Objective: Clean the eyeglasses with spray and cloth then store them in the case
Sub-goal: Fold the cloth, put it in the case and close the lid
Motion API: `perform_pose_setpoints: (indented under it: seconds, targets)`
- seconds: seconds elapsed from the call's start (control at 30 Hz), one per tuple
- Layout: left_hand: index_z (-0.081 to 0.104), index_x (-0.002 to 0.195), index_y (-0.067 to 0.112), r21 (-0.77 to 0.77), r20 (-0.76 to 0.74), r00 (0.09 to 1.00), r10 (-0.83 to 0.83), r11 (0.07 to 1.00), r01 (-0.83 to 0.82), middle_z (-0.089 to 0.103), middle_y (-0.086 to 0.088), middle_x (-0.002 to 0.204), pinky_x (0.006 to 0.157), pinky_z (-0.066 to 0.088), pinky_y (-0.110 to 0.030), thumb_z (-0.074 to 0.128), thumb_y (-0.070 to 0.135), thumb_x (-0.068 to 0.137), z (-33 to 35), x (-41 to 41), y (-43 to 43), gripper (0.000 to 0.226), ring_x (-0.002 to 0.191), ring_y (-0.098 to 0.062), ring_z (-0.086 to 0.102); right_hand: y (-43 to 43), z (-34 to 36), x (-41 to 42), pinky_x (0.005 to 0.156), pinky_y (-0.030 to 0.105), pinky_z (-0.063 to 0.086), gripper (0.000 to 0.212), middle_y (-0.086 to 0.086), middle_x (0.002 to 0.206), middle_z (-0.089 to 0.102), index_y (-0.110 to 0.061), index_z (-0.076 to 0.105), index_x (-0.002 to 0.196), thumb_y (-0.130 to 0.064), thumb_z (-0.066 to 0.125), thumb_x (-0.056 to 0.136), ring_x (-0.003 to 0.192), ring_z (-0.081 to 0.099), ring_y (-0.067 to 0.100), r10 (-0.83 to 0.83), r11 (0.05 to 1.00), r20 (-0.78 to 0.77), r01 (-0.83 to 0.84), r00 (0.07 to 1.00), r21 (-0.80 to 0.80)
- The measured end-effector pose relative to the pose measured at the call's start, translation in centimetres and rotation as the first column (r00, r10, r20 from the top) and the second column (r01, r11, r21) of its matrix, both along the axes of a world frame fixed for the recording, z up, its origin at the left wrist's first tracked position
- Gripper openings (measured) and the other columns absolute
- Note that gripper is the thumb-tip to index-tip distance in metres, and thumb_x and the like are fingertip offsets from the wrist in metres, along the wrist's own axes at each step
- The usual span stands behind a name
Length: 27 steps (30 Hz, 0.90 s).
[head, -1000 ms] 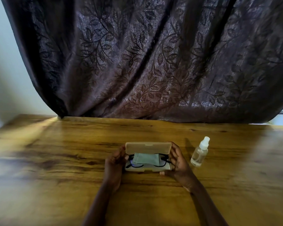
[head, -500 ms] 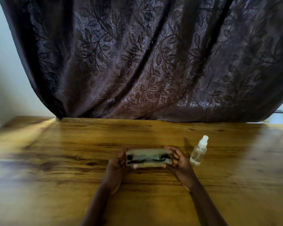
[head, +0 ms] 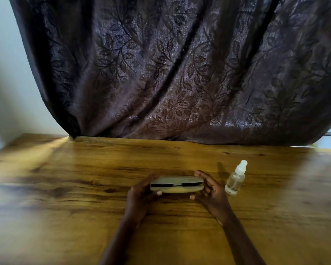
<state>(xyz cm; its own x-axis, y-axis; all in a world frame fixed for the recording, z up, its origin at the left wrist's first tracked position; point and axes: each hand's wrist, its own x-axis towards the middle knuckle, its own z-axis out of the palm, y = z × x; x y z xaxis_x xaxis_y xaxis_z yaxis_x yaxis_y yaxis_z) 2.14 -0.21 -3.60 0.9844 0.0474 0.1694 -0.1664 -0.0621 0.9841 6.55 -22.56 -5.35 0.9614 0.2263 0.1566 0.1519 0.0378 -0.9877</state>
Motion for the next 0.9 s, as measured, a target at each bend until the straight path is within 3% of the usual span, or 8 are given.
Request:
perform_pose_setpoints:
  seconds: [0.17, 0.33, 0.57, 0.9]
  targets:
    - [0.049, 0.118, 0.016, -0.004, 0.032, 0.999, 0.038, 0.999, -0.038, 0.053, -0.014, 0.127, 0.098, 0.045, -0.045, 0.058, -0.004, 0.077, 0.20, -0.12, -0.03, 0.046, 0.116, -0.026, 0.052, 0.38, 0.23, -0.23, 0.095, 0.021, 0.046, 0.049, -0.012, 0.116, 0.062, -0.031, 0.060, 0.107, 0.003, 0.070, 0.073, 0.114, 0.055, 0.007, -0.056, 0.993, 0.095, 0.065, 0.994, -0.094]
    - [0.055, 0.108, 0.019, 0.020, 0.054, 0.997, 0.053, 0.998, -0.055, 0.056, -0.012, 0.123, 0.097, 0.045, -0.047, 0.060, -0.003, 0.075, 0.24, -0.02, -0.17, 0.040, 0.115, -0.025, 0.052, 0.52, 0.33, -0.35, 0.100, 0.026, 0.042, 0.046, -0.002, 0.118, 0.061, -0.023, 0.061, 0.108, 0.006, 0.068, 0.074, 0.117, 0.053, 0.010, -0.107, 0.987, 0.131, 0.122, 0.986, -0.107]
    - [0.054, 0.109, 0.022, 0.073, 0.080, 0.994, 0.071, 0.994, -0.077, 0.057, -0.005, 0.119, 0.097, 0.045, -0.043, 0.061, -0.006, 0.076, 0.47, 0.01, -0.38, 0.044, 0.114, -0.023, 0.053, 0.51, 0.28, -0.33, 0.094, 0.015, 0.044, 0.046, 0.000, 0.112, 0.063, -0.023, 0.062, 0.103, 0.010, 0.066, 0.073, 0.112, 0.055, 0.011, -0.135, 0.987, 0.147, 0.147, 0.980, -0.071]
    - [0.049, 0.118, 0.010, 0.104, 0.080, 0.992, 0.103, 0.988, -0.111, 0.056, -0.006, 0.120, 0.094, 0.047, -0.034, 0.060, -0.007, 0.076, 0.31, 0.00, -0.49, 0.047, 0.111, -0.019, 0.054, 0.48, 0.34, -0.45, 0.092, 0.013, 0.045, 0.043, -0.002, 0.112, 0.062, -0.023, 0.062, 0.103, 0.011, 0.063, 0.076, 0.110, 0.055, 0.007, -0.152, 0.981, 0.163, 0.169, 0.975, -0.092]
